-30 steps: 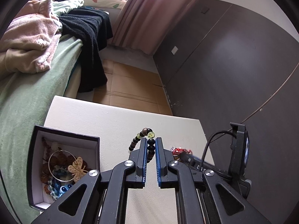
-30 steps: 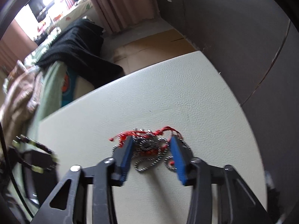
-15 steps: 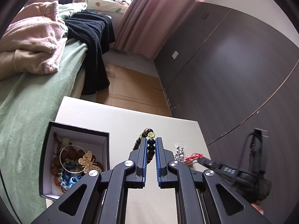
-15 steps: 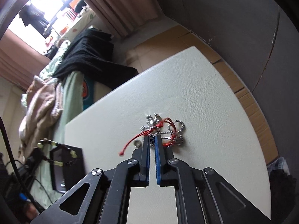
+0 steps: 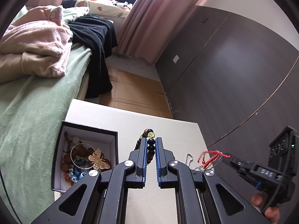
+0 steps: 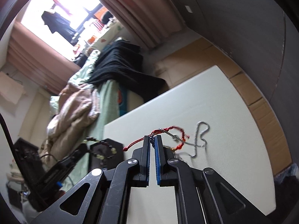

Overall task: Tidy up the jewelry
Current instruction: 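Lift the black bead bracelet into the box with left while right lifts the silver chain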

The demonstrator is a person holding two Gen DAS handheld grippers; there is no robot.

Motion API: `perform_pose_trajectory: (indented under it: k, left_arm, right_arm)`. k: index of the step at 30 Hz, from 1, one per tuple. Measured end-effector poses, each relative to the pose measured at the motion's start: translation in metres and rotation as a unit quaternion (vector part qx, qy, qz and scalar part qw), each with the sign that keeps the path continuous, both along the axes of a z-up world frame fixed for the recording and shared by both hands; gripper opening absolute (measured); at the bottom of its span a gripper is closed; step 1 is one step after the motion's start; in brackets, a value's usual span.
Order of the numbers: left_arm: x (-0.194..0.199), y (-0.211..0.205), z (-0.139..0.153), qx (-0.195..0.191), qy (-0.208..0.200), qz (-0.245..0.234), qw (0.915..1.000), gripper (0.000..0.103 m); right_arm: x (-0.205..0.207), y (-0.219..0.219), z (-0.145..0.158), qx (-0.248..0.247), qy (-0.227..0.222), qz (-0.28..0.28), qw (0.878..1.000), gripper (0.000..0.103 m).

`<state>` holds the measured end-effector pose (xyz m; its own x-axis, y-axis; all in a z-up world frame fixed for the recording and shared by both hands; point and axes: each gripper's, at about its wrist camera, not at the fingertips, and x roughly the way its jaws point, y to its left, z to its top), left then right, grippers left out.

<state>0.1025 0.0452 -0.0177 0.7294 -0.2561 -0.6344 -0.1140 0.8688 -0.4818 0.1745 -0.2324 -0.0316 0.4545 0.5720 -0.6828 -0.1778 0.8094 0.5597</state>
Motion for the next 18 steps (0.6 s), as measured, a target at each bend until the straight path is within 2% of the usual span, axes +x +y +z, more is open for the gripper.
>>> perform_pose_trajectory:
  k: [9, 12, 14, 15, 18]
  left_arm:
    - [-0.012, 0.017, 0.006, -0.006, -0.008, 0.02, 0.9998, 0.008]
    - [-0.013, 0.022, 0.005, -0.007, -0.007, 0.024, 0.9997, 0.008]
    - [-0.014, 0.025, 0.005, -0.009, -0.007, 0.024, 0.9996, 0.008]
    - [-0.014, 0.025, 0.004, -0.009, -0.007, 0.025, 0.9996, 0.008]
    - [-0.014, 0.025, 0.005, -0.011, -0.007, 0.024, 0.9996, 0.008]
  right_arm:
    - [-0.019, 0.018, 0.035, 0.022, -0.059, 0.033, 0.997, 0.004]
    - [-0.017, 0.028, 0.03, -0.015, -0.057, 0.035, 0.998, 0.004]
    - [-0.01, 0.03, 0.014, -0.054, -0.024, 0.027, 0.998, 0.004]
    - [-0.006, 0.029, 0.006, -0.067, -0.008, 0.022, 0.997, 0.008]
    - [0.007, 0.023, -0.03, -0.127, 0.05, -0.009, 0.991, 0.043]
